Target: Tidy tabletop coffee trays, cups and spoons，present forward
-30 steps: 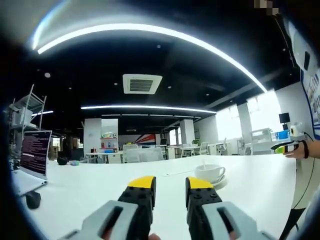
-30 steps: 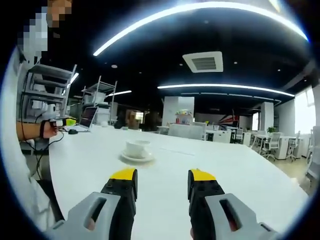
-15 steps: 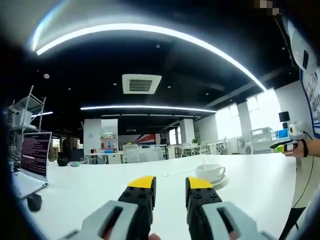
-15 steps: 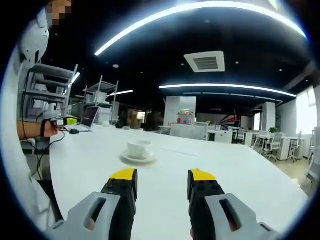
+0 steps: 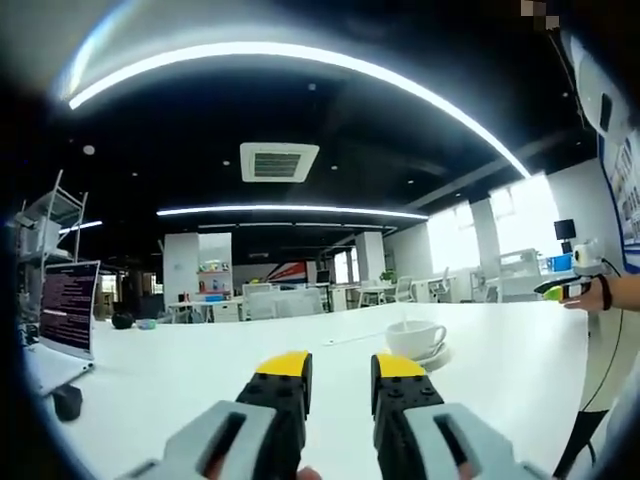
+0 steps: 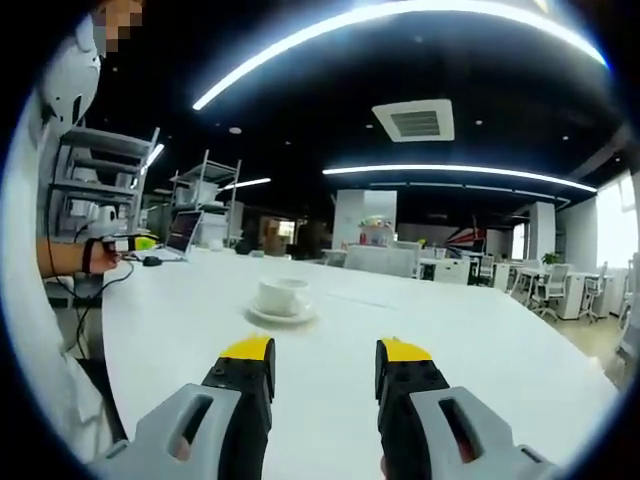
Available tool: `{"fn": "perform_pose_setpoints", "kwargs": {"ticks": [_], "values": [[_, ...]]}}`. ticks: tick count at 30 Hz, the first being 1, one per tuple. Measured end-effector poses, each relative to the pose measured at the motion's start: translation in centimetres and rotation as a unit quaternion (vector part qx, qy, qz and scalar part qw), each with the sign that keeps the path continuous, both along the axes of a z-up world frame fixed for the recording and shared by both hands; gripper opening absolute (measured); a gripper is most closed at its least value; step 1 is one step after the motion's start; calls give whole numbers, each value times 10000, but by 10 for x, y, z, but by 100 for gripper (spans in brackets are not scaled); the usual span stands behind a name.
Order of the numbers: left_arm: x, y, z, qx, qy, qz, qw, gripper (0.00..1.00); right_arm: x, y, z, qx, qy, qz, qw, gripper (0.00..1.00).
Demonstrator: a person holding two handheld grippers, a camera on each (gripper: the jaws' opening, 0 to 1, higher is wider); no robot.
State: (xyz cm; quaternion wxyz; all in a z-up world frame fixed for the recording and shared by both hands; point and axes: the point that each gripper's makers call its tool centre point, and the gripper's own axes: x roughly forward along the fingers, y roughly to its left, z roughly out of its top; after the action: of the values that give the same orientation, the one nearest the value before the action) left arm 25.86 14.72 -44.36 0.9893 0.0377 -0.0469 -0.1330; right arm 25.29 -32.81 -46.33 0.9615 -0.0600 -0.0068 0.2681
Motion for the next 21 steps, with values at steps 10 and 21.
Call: {"fn": "perform_pose_setpoints", "kwargs": {"ticks": [10,21], "values": [[-3,-9,-2,61,105,-12,9999,26,-1,2,-5,38,40,9,10000,40],[-4,-9,2,57,64,6,10000,26,1,5,-5,78,26,53,10000,40]]}}
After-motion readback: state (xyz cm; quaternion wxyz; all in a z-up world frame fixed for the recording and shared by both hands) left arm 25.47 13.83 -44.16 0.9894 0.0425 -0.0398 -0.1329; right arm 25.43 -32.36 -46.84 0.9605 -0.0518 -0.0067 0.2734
